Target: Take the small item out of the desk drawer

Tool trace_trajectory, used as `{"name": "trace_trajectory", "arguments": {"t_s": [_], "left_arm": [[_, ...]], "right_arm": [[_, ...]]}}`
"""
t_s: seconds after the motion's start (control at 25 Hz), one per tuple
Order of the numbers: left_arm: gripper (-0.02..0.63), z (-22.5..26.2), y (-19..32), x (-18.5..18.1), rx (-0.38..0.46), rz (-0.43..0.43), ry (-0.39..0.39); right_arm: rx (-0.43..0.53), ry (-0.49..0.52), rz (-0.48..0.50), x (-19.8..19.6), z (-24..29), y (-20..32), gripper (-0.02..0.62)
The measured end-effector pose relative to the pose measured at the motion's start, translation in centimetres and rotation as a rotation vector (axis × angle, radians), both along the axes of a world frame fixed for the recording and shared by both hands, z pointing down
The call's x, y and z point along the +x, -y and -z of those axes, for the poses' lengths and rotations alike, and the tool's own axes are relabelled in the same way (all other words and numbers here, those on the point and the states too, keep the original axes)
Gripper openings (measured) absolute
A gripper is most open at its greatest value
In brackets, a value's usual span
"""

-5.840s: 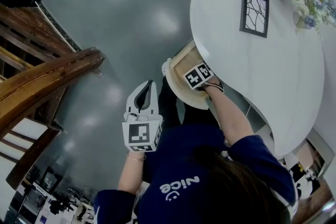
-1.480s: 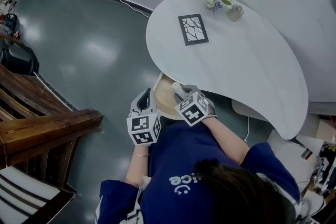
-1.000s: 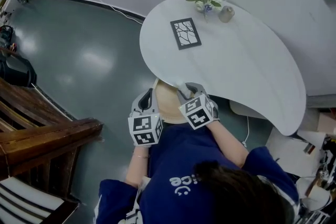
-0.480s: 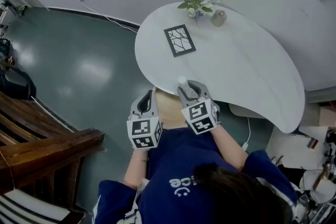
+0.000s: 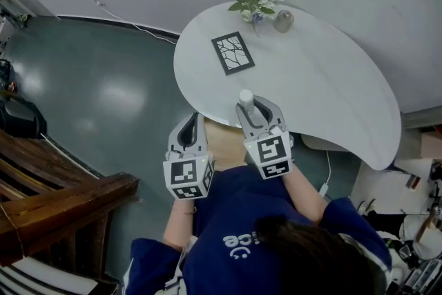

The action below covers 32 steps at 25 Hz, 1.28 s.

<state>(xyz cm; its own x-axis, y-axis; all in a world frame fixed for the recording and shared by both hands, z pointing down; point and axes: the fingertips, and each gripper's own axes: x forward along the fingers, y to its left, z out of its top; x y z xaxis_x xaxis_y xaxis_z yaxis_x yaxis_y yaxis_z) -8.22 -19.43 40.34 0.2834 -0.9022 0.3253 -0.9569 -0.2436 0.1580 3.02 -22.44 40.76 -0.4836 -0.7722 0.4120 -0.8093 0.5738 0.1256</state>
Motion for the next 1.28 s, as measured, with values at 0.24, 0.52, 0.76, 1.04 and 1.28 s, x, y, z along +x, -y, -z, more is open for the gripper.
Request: {"name": "trace_trajectory", "arguments": {"t_s": [0.24, 0.52, 0.76, 1.04, 1.28], "left_arm": [[0.003, 2.4, 0.3, -0.5, 0.065, 0.015, 0.003], [0.003, 3.8, 0.6, -1.1, 0.11, 0.041, 0.005], [0.003, 6.5, 0.4, -0.9, 0.182, 0.037, 0.008], [0.005, 8.5, -0.3, -0.9, 0.235, 0.03, 0.017], [0.005, 9.0, -1.1, -0.8, 0.251, 0.035, 0.025]], "right_arm": [[0.085, 0.077, -0.019, 0.3, 3.1, 0.4, 0.138], [0.068, 0.208, -0.052, 0.3, 5.0, 0.8, 0.138], [0.118, 0.24, -0.058, 0.4, 7.0, 0.5, 0.138], [0.182, 0.256, -0.066, 0.7, 9.2, -0.2, 0.138], [0.204, 0.246, -0.057, 0.7, 9.8, -1.0, 0.138]]}}
